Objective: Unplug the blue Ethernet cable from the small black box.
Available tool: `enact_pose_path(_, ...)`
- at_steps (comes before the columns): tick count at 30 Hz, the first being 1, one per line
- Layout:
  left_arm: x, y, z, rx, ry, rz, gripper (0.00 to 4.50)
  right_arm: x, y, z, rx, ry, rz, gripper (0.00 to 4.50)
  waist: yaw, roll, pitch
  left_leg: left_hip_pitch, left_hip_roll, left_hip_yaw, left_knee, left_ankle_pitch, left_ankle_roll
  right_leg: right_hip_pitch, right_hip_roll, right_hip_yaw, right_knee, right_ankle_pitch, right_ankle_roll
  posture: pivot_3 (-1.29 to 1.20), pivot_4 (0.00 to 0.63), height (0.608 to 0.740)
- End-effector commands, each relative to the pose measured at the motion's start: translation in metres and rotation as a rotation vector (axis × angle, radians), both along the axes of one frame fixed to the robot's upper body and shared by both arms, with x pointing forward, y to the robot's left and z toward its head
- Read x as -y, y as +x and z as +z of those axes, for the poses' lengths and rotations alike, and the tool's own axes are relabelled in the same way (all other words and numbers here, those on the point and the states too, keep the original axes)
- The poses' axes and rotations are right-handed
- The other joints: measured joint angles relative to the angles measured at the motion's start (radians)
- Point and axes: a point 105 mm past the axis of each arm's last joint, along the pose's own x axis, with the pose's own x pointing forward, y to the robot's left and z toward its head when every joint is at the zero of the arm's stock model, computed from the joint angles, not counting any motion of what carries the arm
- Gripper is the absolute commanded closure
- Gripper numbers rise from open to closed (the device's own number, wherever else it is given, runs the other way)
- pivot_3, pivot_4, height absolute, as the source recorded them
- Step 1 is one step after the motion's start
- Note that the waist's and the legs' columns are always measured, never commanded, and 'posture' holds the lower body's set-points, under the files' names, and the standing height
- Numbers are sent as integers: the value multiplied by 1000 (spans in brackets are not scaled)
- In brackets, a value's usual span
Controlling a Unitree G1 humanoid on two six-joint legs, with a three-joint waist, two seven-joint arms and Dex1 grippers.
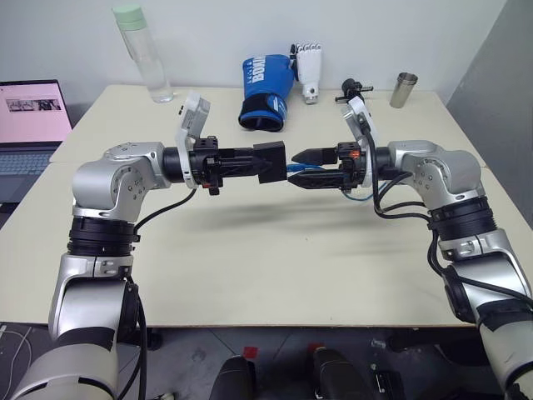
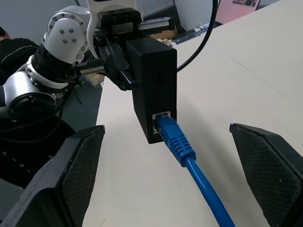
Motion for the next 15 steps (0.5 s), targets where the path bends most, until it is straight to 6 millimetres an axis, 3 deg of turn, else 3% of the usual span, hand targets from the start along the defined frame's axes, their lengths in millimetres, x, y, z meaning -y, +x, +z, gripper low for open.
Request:
enact_pose_path(1, 0, -8, 17, 63, -21, -31, 3732, 0, -3, 21, 52, 43, 24, 16, 0, 0, 0, 0, 0, 0, 0, 0, 0, 0, 0, 0, 0, 0, 0, 0, 150, 740)
enact_pose_path(4, 0, -8, 17, 65, -21, -32, 3732, 0, -2, 21, 50, 42, 27, 16, -1, 0, 0, 0, 0, 0, 0, 0, 0, 0, 0, 0, 0, 0, 0, 0, 150, 740)
enact_pose_path(7, 0, -9, 17, 67, -17, -36, 3732, 0, -2, 21, 44, 45, 29, 498, -1, 0, 0, 0, 0, 0, 0, 0, 0, 0, 0, 0, 0, 0, 0, 0, 150, 740)
enact_pose_path(15, 0, -9, 14, 65, -9, -39, 3732, 3, 0, 21, 41, 44, 29, 2376, -1, 0, 0, 0, 0, 0, 0, 0, 0, 0, 0, 0, 1, 0, 0, 0, 150, 740)
